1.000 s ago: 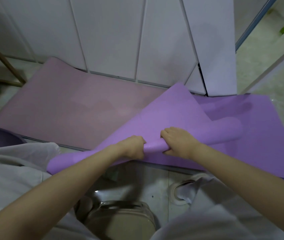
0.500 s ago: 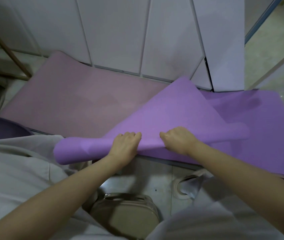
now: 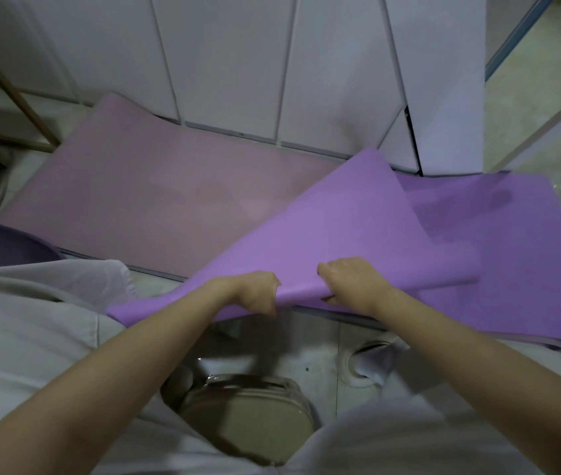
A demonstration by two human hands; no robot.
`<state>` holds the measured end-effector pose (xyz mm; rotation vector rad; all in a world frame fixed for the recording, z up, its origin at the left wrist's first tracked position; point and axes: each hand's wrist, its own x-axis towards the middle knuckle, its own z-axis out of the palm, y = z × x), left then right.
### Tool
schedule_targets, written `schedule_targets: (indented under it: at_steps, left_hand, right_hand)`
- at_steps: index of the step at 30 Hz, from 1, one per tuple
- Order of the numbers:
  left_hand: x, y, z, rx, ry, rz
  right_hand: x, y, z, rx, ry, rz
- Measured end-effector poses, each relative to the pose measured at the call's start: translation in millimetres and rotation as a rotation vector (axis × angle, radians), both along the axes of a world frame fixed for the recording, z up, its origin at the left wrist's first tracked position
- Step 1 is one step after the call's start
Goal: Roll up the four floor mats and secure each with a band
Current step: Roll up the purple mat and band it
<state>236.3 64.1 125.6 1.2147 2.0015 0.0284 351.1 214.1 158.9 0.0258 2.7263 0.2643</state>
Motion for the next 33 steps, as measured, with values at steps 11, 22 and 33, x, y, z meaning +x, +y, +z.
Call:
schedule_targets:
  at_steps: [11, 22, 33]
  left_hand:
    - [26.9, -18.5, -23.4, 0.152, 0.241, 0.155]
    - [35.7, -2.7, -31.5, 0.193, 0.092, 0.114]
    - [-18.3, 27.1, -15.1, -0.271, -0.524, -0.06]
  right_hand:
    - [-18.0, 2.4, -6.7, -0.207, -0.221, -0.02]
    - [-15.0, 5.8, -0.4, -0.319, -0.472, -0.214]
    - [30.8, -17.5, -24.6, 0.014, 0.09, -0.11]
